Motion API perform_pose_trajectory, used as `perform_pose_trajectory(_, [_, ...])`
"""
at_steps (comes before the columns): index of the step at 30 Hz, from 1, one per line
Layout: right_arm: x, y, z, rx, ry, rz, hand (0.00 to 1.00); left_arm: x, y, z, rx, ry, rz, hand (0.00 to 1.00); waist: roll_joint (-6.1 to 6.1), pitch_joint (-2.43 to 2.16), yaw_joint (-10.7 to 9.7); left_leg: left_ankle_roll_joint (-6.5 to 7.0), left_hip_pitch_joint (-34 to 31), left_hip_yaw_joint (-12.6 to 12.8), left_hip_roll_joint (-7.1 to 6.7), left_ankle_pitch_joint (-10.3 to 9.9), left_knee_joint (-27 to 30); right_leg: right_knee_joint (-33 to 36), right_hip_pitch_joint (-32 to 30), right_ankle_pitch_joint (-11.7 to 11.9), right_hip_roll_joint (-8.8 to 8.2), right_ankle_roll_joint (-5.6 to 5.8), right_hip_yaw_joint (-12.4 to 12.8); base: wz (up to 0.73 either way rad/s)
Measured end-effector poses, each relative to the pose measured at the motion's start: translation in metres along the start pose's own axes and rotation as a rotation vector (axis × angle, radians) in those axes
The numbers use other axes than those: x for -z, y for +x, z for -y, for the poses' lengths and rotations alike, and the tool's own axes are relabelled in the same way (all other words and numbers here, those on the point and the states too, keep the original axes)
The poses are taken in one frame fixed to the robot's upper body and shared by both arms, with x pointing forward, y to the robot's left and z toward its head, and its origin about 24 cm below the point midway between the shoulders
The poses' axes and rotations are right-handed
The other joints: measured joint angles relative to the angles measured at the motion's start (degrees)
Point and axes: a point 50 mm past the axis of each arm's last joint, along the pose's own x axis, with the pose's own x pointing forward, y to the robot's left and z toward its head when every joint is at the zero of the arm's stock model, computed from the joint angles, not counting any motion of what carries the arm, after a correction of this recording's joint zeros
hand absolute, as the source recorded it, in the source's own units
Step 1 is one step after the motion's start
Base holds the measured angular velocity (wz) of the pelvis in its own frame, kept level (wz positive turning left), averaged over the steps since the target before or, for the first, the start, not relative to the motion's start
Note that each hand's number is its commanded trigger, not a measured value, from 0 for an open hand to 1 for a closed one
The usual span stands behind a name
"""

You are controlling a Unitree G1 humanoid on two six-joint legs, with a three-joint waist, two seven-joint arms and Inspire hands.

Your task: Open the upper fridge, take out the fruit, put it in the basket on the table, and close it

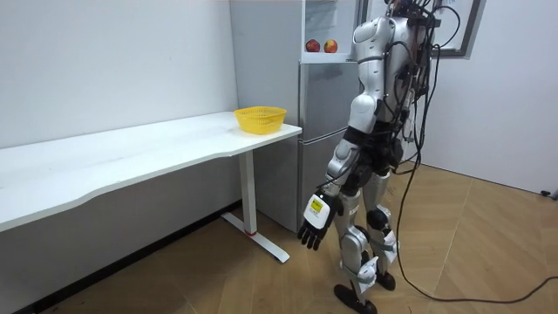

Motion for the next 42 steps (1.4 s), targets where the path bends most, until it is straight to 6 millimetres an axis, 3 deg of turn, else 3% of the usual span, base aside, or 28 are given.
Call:
perform_pose_trajectory(10, [-0.004, -0.001, -0.019, -0.024, 0.007, -0.040, 0.00, 0.001, 0.000, 0.002, 0.025, 0.021, 0.006, 0.00, -0.32, 0.07, 0.1, -0.03, -0.9, -0.1, 0.03, 0.0, 1.5, 0.9, -0.8, -0.3, -0.06, -0.11, -0.2, 0.01])
perform_pose_trajectory(13, [-0.017, -0.002, -0.026, -0.059, 0.029, 0.010, 0.00, 0.000, 0.000, 0.002, 0.029, 0.022, 0.010, 0.00, -0.49, 0.02, 0.4, -0.08, -1.6, -0.2, 0.03, 0.0, 1.8, 1.0, -1.3, -0.2, -0.07, -0.15, -0.4, 0.05])
perform_pose_trajectory(31, [-0.008, -0.002, -0.031, -0.121, 0.022, 0.001, 0.00, -0.004, 0.000, 0.005, 0.055, 0.079, 0.008, 0.00, -0.77, 0.37, 0.1, -0.13, -1.6, -0.3, 0.36, 0.1, 1.1, -1.3, -0.4, 0.8, 0.26, -0.29, -0.4, 0.00])
perform_pose_trajectory(42, [-0.010, -0.007, -0.031, -0.196, 0.021, 0.034, 0.00, -0.006, 0.001, 0.006, 0.069, 0.103, 0.013, 0.00, 0.49, -0.12, 0.0, -0.14, -1.1, 0.6, 0.51, 0.0, 1.0, -1.1, -0.4, 0.9, 0.37, -0.33, 0.1, -0.02])
